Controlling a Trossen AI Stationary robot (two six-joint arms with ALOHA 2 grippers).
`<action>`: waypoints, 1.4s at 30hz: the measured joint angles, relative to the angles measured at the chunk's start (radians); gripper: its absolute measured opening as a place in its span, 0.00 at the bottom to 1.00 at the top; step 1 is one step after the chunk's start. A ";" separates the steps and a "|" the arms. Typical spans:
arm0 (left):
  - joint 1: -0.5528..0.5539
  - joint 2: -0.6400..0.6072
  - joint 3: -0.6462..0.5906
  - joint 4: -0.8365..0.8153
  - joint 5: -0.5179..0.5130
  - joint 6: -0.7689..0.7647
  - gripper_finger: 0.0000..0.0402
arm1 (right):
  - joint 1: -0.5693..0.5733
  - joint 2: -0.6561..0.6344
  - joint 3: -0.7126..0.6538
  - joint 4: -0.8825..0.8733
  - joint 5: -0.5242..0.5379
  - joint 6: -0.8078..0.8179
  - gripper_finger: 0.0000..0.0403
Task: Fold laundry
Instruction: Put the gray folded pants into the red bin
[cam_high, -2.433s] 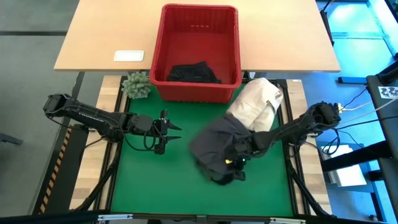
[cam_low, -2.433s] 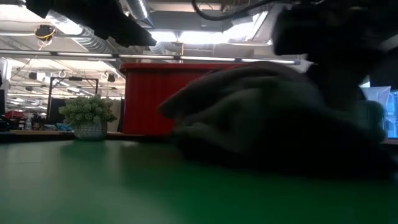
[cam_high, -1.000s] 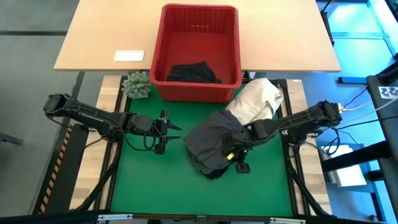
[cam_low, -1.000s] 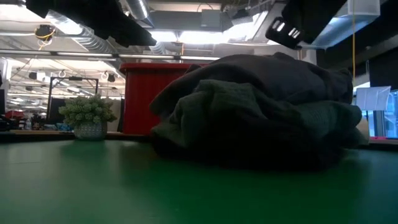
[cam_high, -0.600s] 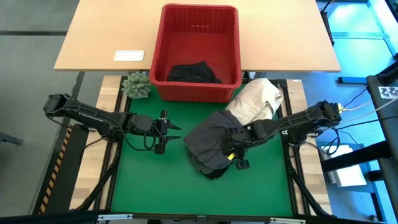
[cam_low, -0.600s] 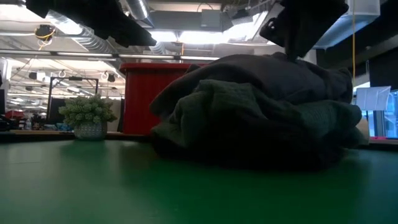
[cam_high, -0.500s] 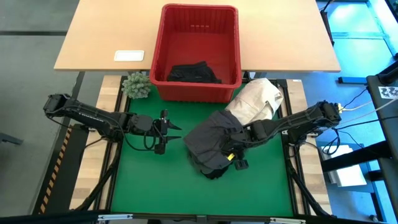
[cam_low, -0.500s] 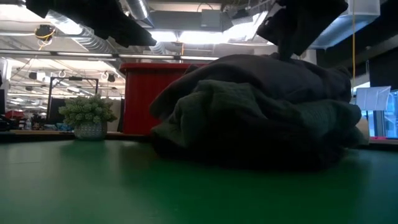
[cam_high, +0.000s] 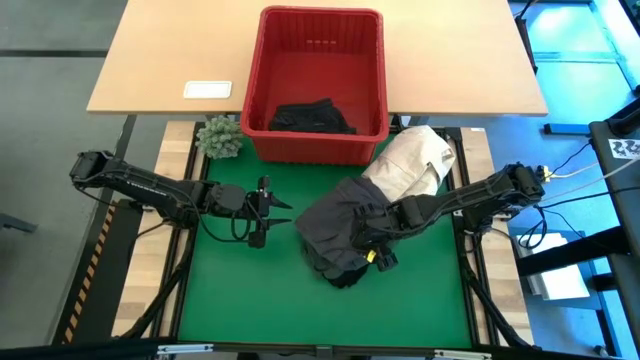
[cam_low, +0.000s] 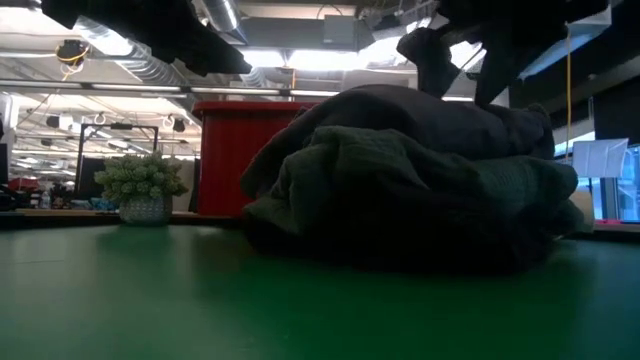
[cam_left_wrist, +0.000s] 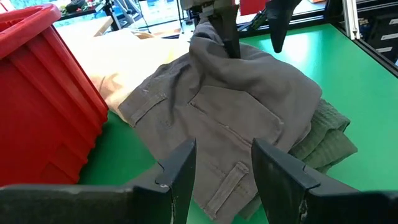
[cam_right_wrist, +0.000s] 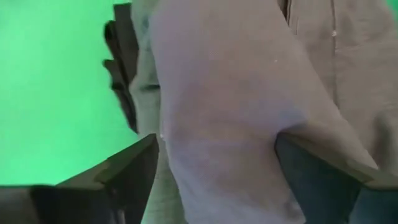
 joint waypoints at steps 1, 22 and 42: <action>0.000 0.000 0.000 0.000 0.000 0.000 0.37 | 0.000 0.000 0.000 0.000 0.013 -0.017 0.82; 0.000 0.000 0.000 0.000 -0.051 -0.001 0.37 | 0.052 0.053 0.059 -0.092 0.163 -0.065 0.87; 0.000 0.000 0.000 -0.008 -0.052 -0.025 0.37 | 0.098 0.173 0.058 -0.085 0.236 0.098 0.76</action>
